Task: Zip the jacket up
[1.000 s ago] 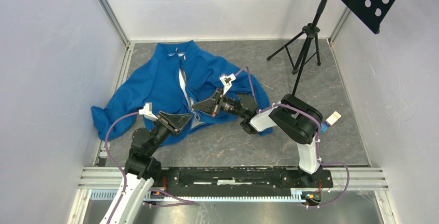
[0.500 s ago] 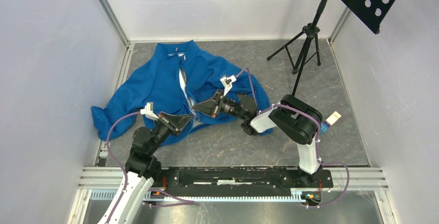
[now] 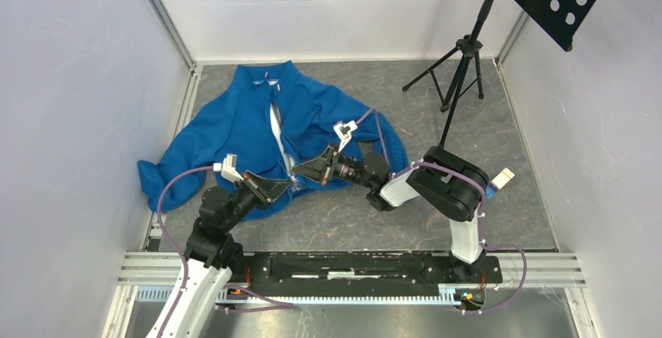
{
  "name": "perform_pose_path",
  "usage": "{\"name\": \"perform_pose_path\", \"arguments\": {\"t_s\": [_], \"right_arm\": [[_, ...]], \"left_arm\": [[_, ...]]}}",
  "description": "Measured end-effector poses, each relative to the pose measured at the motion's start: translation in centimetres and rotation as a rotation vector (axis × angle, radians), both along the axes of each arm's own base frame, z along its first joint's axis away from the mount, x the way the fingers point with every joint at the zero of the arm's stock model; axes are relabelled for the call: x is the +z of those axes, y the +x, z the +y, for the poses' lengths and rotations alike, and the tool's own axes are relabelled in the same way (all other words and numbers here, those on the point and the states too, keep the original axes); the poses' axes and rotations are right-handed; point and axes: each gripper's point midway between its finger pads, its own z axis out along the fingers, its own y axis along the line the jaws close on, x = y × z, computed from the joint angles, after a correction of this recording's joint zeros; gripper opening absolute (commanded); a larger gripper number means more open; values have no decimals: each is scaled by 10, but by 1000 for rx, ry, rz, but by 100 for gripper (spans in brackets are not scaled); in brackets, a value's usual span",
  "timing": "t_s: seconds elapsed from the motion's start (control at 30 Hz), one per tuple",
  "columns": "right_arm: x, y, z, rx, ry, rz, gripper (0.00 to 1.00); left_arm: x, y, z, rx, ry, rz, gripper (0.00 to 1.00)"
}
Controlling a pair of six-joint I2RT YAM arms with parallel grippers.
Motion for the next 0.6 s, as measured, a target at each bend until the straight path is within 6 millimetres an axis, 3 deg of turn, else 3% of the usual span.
{"name": "perform_pose_path", "arguments": {"t_s": [0.07,0.2,0.37,0.4,0.43,0.47,0.6], "right_arm": [[-1,-1,1,3,-3,3,5],[-5,-3,-2,-6,-27,-4,35],[-7,4,-10,-32,-124,-28,56],[-8,5,-12,-33,-148,-35,62],[-10,5,-14,-34,-173,-38,76],[-15,6,-17,-30,-213,-45,82],[-36,4,-36,-23,-387,-84,85]], "left_arm": [[-2,-1,0,-4,6,2,2],[-4,-3,-1,-14,7,15,2],[-24,-10,-3,-37,19,108,2],[-30,-12,-3,-38,21,141,2],[-34,-14,-4,-41,21,164,2],[-38,-15,-4,-45,20,189,2],[-49,-19,-4,-47,21,264,2]]}}
